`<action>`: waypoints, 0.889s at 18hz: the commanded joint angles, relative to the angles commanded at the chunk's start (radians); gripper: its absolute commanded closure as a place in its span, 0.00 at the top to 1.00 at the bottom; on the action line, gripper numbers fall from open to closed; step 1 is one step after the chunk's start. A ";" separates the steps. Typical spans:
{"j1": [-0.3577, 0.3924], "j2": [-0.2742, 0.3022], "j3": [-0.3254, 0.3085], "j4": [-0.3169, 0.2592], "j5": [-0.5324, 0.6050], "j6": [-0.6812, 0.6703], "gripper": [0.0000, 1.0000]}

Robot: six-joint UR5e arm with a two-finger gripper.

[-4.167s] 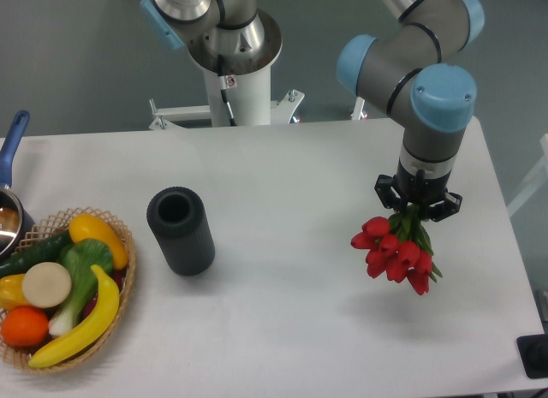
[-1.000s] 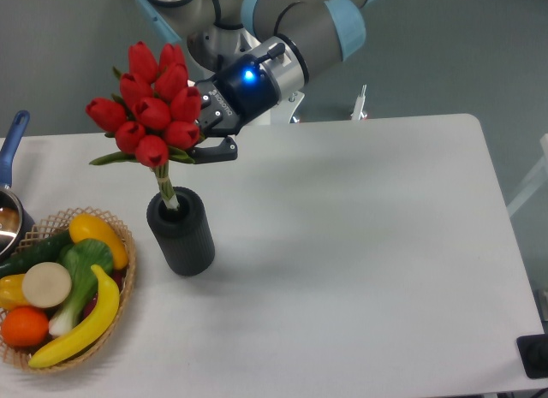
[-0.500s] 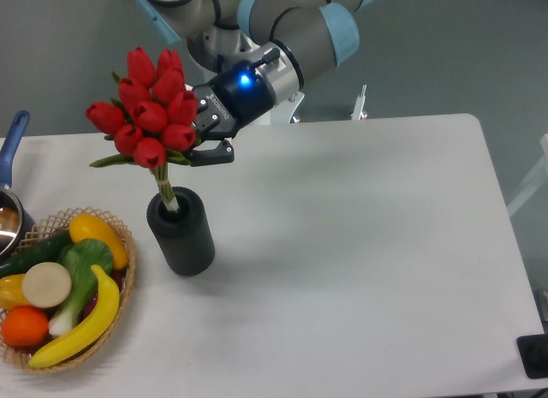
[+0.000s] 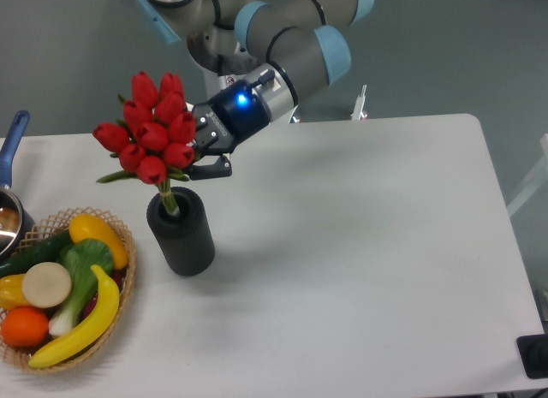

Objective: Insert the flowers into the vase
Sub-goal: 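Lower the held tulips deeper into the black vase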

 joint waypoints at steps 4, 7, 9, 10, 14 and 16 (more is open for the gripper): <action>-0.005 -0.048 0.002 0.000 0.002 0.011 0.15; -0.006 -0.063 -0.002 -0.002 0.002 0.025 0.18; -0.006 -0.065 -0.006 -0.002 0.003 0.026 0.19; -0.006 -0.068 -0.009 -0.002 0.003 0.026 0.21; -0.006 -0.072 -0.023 -0.002 0.063 0.038 0.27; -0.008 -0.069 -0.031 -0.002 0.109 0.038 0.36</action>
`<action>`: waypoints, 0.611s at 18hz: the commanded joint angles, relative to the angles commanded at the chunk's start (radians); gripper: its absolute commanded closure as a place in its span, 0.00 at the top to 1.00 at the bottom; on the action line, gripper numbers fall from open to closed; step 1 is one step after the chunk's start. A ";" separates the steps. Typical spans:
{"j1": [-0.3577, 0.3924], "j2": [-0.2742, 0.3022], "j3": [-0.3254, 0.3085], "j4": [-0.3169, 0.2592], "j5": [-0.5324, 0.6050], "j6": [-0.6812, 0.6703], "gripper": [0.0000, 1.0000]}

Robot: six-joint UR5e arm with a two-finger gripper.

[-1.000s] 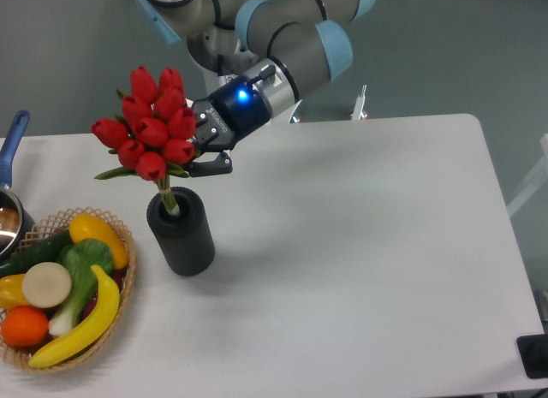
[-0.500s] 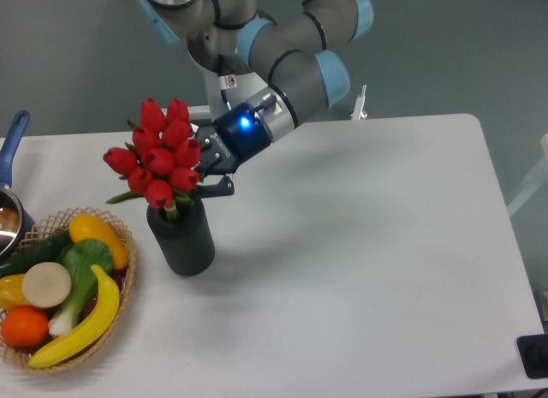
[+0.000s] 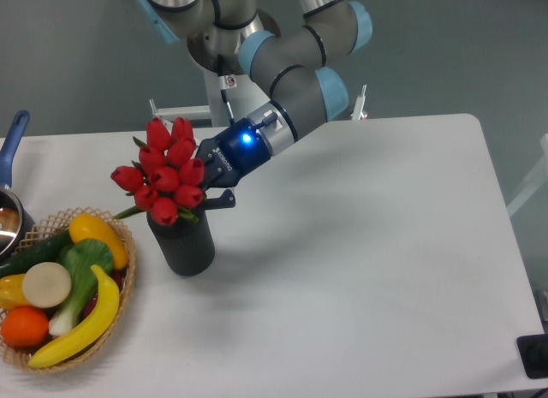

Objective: Insert the flowers into the vase
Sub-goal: 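Lower the held tulips deeper into the black vase, then open the gripper to release the tulips and lift away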

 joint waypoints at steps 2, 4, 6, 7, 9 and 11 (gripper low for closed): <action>0.000 0.000 -0.002 0.000 0.012 0.000 0.48; 0.000 0.000 -0.002 0.000 0.012 0.002 0.63; 0.000 0.000 -0.009 0.000 0.012 0.002 0.93; 0.002 0.003 -0.014 0.000 0.012 0.002 1.00; 0.002 0.006 -0.023 0.000 0.012 0.002 1.00; 0.003 0.006 -0.025 0.000 0.012 0.002 1.00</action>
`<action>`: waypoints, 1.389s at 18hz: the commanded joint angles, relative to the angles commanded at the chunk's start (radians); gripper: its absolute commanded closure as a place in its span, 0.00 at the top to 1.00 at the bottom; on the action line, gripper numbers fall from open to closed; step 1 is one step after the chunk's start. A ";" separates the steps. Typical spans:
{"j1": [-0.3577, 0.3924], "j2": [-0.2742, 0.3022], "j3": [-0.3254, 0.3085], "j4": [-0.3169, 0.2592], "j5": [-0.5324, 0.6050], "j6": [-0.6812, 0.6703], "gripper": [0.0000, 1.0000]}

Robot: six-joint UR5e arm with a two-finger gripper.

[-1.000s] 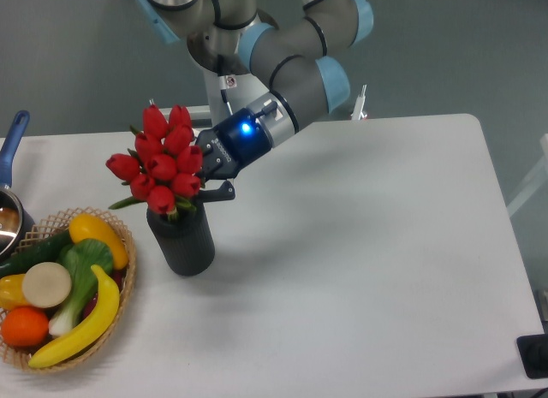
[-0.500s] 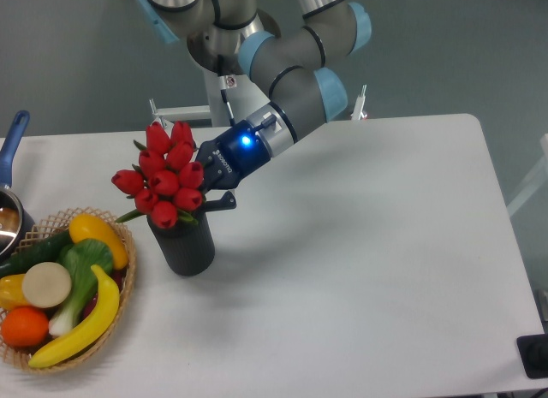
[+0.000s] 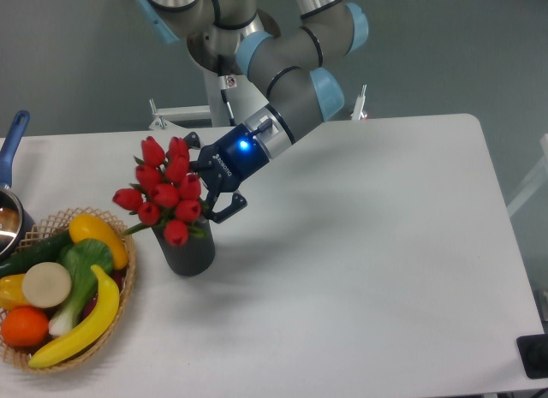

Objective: Insert the flowers into the vase

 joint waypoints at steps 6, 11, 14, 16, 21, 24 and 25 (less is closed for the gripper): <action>0.009 0.037 -0.035 0.000 0.002 -0.002 1.00; 0.044 0.061 -0.060 -0.002 0.003 -0.002 1.00; 0.066 0.074 -0.058 -0.002 0.030 -0.002 1.00; 0.084 0.095 -0.061 -0.003 0.086 -0.005 1.00; 0.120 0.118 -0.066 -0.003 0.095 -0.009 1.00; 0.158 0.136 -0.063 -0.003 0.100 -0.011 1.00; 0.169 0.143 -0.058 -0.003 0.115 -0.009 1.00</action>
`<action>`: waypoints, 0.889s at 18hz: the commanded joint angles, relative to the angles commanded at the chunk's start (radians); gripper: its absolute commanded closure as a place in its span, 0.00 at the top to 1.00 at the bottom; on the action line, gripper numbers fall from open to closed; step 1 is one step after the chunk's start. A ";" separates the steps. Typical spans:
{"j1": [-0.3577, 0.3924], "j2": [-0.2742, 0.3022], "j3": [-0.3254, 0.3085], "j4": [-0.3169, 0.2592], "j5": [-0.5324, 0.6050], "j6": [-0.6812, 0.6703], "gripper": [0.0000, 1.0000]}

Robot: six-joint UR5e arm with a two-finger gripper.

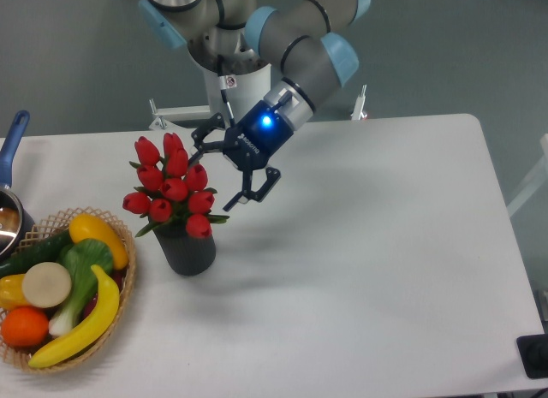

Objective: Insert the flowers into the vase

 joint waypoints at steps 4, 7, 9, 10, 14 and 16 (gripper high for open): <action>0.040 0.002 0.070 0.000 0.171 0.017 1.00; 0.061 0.000 0.139 0.000 0.371 0.017 1.00; 0.074 -0.012 0.173 0.000 0.487 0.021 1.00; 0.083 -0.040 0.189 0.003 0.549 0.025 1.00; 0.114 -0.172 0.288 0.003 0.747 0.069 1.00; 0.114 -0.207 0.318 -0.002 0.813 0.077 1.00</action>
